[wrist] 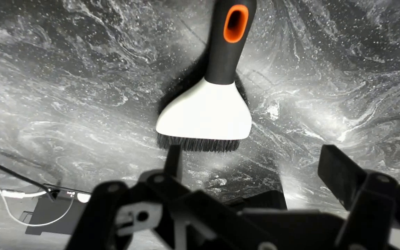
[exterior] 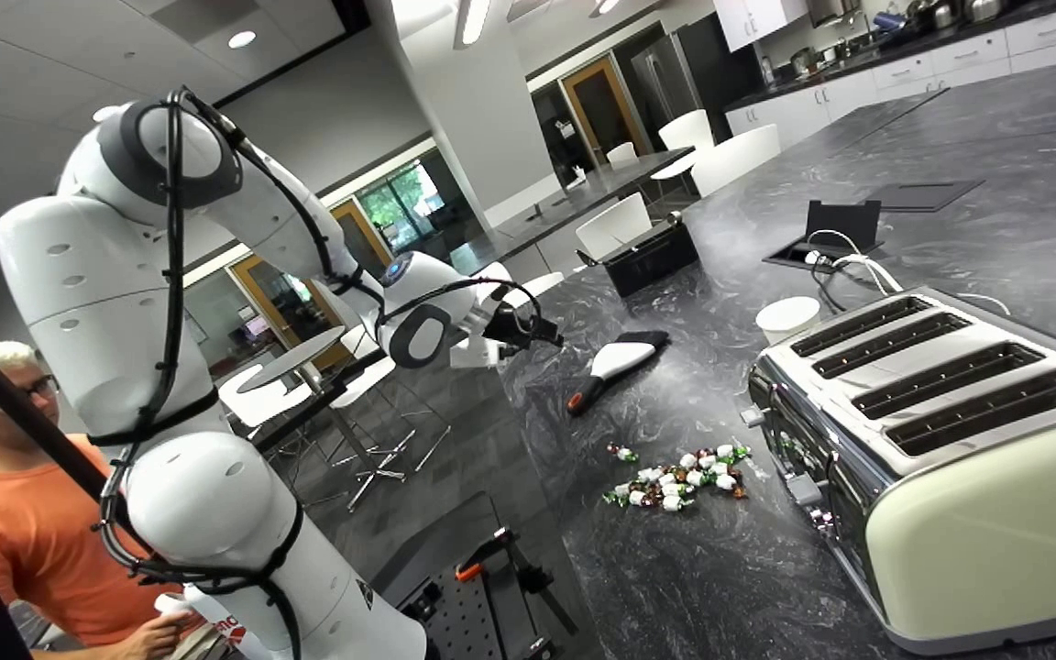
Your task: Sweep the candy forward
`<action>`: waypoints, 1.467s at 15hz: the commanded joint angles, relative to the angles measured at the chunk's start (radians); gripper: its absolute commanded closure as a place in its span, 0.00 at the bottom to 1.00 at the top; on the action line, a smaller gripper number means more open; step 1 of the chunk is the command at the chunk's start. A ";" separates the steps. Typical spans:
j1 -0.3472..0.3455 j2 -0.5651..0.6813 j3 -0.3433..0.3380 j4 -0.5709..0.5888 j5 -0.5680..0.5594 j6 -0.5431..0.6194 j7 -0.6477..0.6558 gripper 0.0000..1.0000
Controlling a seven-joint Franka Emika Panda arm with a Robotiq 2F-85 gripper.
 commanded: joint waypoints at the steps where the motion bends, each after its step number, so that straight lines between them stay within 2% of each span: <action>1: 0.252 0.135 -0.215 0.138 0.114 -0.001 -0.033 0.00; 4: 0.435 0.266 -0.362 0.251 0.126 -0.003 0.054 0.00; 8: 0.576 0.382 -0.474 0.326 0.106 -0.003 0.197 0.00; 9: 0.568 0.382 -0.464 0.323 0.091 -0.003 0.239 0.00; 10: 0.550 0.362 -0.442 0.299 0.094 -0.003 0.187 0.00; 14: 0.562 0.390 -0.451 0.319 0.094 -0.003 0.221 0.00; 15: 0.595 0.406 -0.496 0.320 0.113 -0.009 0.204 0.00; 16: 0.570 0.403 -0.481 0.318 0.092 -0.008 0.204 0.00; 19: 0.559 0.423 -0.508 0.316 0.089 -0.003 0.207 0.00; 22: 0.533 0.436 -0.508 0.318 0.076 -0.006 0.210 0.00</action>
